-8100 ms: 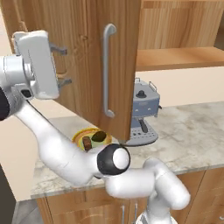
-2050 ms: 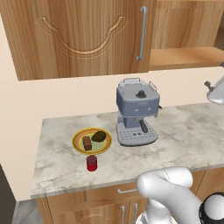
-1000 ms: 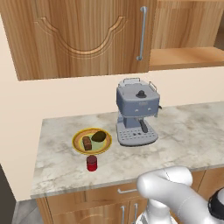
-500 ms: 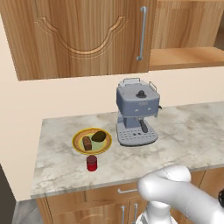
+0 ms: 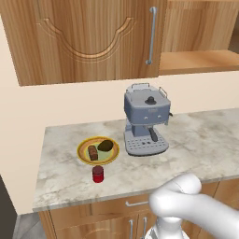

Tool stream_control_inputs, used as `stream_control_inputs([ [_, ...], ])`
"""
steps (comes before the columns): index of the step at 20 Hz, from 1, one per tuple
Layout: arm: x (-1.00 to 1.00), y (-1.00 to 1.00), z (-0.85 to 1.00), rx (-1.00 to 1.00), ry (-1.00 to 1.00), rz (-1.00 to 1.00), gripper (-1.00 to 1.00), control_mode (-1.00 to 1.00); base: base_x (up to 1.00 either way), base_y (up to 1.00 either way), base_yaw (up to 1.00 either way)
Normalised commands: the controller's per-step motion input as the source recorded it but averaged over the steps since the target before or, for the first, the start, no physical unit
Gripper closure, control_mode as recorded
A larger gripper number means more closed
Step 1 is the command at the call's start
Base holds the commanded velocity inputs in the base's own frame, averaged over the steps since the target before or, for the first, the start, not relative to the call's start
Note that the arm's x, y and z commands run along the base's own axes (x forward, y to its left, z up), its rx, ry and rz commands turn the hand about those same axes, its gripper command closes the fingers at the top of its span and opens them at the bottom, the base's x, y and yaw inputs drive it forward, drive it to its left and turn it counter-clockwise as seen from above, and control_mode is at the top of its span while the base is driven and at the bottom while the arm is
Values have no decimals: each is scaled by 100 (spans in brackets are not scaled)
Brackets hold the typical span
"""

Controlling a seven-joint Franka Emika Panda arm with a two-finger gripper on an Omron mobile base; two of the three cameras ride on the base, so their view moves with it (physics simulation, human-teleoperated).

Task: Pick the avocado and bread from the counter and place them on the plate. Then pick the jam from the cabinet and place it next to the plate. Lastly close the cabinet door.

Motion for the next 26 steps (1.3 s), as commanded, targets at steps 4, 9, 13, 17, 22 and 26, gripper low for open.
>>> stream_control_inputs([
  [4,3,-9,-62,-1,7,6,-100,-100,0,0,0],
  [9,3,9,-86,-5,10,7,-100,-100,0,0,0],
  [13,8,-13,-36,2,4,10,-100,-100,0,0,0],
  [17,0,-64,5,13,-1,10,-100,-100,0,0,0],
  [22,3,-65,1,12,0,7,-100,-100,0,0,0],
  [26,32,-31,0,0,7,7,-100,-100,0,0,0],
])
